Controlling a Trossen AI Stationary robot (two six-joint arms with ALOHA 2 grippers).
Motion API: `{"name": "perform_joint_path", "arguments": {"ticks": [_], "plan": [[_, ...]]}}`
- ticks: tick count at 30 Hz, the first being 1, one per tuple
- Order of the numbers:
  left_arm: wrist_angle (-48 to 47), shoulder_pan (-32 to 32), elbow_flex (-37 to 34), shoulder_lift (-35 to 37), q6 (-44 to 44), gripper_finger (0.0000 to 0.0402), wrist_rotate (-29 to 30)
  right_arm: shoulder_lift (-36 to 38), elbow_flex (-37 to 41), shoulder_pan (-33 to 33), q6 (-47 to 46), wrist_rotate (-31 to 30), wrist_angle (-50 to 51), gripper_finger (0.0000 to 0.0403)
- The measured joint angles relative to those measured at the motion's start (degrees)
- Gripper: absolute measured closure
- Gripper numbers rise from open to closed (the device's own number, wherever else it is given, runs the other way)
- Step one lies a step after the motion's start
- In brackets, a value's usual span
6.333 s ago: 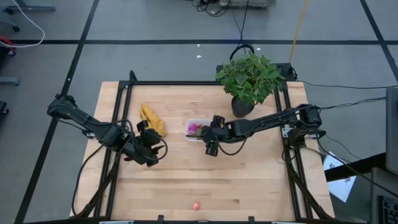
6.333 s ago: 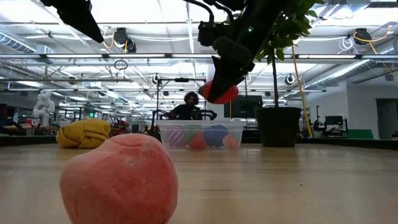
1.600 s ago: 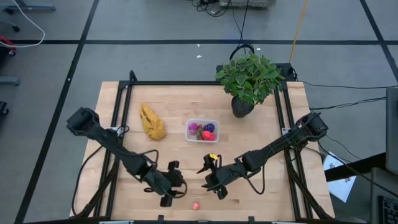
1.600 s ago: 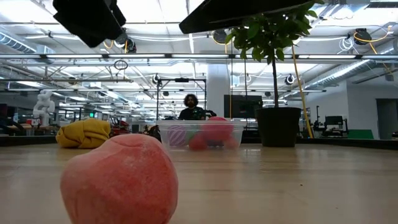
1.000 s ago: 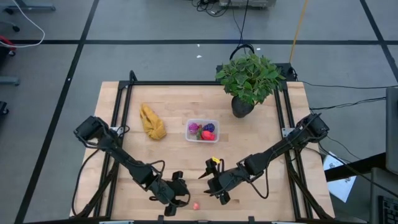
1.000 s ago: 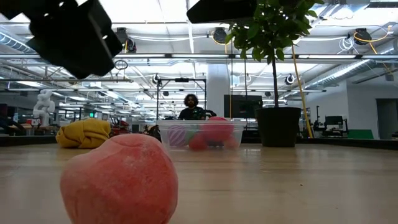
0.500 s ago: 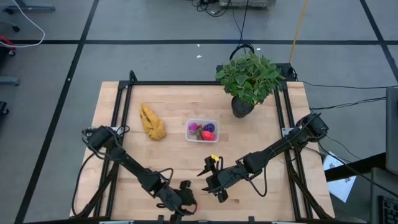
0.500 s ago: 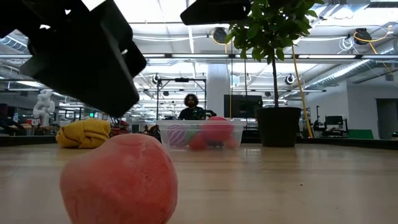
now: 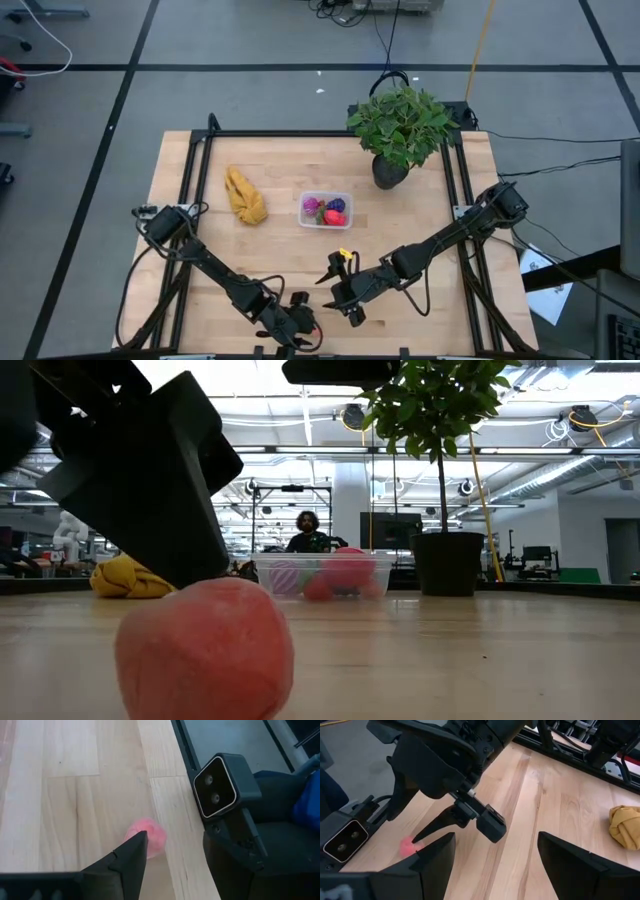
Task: Pick and placing Produce into tupperware
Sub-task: Put the pink peach into the transparent bin
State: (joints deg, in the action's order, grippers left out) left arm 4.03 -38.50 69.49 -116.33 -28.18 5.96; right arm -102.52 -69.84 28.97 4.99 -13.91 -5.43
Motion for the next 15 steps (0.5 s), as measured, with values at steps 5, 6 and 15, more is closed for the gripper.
{"name": "perform_joint_path", "arguments": {"ticks": [5,6,15], "plan": [[-2.13,0.01,-0.05,-0.1,0.14,0.0199,3.01,0.0,0.0,0.0,-0.02,0.0,0.02,0.0128],[-2.21,0.01,-0.09,-0.23,0.53,0.0199,3.49,0.0,0.0,0.0,-0.02,0.0,0.02,0.0128],[-1.99,0.07,-0.07,-0.18,0.9,0.0199,4.63,0.0,0.0,0.0,-0.05,0.0,0.02,0.0128]]}}
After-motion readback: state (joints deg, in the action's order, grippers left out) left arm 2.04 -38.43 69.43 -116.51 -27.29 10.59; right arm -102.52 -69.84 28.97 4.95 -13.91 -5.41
